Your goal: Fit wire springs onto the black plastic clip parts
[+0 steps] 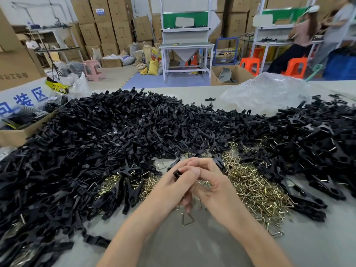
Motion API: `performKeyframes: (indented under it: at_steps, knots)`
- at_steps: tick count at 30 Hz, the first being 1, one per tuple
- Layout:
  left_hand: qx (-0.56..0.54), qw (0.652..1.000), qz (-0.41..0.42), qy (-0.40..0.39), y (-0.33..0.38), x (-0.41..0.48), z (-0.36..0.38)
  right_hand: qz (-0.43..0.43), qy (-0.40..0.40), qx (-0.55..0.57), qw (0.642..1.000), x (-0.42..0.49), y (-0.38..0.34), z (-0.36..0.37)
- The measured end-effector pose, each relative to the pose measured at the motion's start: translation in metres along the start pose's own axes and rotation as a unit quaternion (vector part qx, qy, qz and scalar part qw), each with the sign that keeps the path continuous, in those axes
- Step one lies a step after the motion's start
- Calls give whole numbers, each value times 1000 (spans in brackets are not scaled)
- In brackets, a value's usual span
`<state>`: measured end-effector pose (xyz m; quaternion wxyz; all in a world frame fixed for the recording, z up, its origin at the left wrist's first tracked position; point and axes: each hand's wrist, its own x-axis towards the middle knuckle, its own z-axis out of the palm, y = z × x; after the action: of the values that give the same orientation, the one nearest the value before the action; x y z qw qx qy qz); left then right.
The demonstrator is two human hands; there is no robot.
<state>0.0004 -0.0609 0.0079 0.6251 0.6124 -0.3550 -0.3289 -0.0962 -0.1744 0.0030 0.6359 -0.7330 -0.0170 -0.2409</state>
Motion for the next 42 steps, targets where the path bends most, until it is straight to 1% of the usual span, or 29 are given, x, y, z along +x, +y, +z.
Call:
performKeyframes:
  at_steps: [3, 5, 8, 10, 16, 19, 22, 26, 29, 31, 34, 36, 38, 39, 40, 41, 42]
  knots:
    - [23, 999, 22, 7, 5, -3, 0, -28, 17, -49, 998, -1, 3, 0]
    - [36, 998, 24, 38, 8, -4, 1, -11, 19, -68, 997, -1, 6, -1]
    - [28, 995, 4, 91, 11, -3, 4, 16, 13, -124, 992, 0, 6, -3]
    - [21, 994, -8, 107, 11, -3, 5, 39, 20, -114, 993, 0, 6, -4]
    - [26, 993, -18, 115, 10, -4, 6, 46, 27, -128, 990, 0, 6, -5]
    - [33, 993, -21, 111, 11, -4, 6, 39, 19, -139, 989, 0, 8, -4]
    - [56, 994, -20, 89, 13, -5, 6, 42, 11, -133, 990, 0, 8, -6]
    - [90, 993, 0, 70, 12, -6, 4, 15, -9, -167, 986, 0, 6, -8]
    - [77, 995, 9, 55, 10, -7, 3, 12, -14, -166, 986, 0, 4, -9]
    - [67, 997, 14, 38, 9, -6, 4, 26, -15, -145, 989, -1, 1, -8]
    - [10, 1000, 25, 15, 6, -6, 4, 49, 18, -119, 992, -1, -3, -7]
    - [-15, 999, 39, 12, 6, -7, 3, 60, 49, -47, 996, -3, -7, -7]
    - [-13, 998, 54, 25, 6, -9, 4, 64, 120, -31, 990, -3, -12, -12]
    - [2, 997, 62, 41, 6, -11, 5, 71, 161, -9, 984, -1, -14, -19]
    - [23, 995, 72, 64, 7, -12, 7, 76, 208, 42, 974, 3, -19, -30]
    - [52, 991, 83, 92, 7, -13, 8, 72, 257, 115, 957, 8, -27, -49]
    - [92, 984, 93, 123, 6, -13, 9, 59, 302, 201, 930, 16, -36, -71]
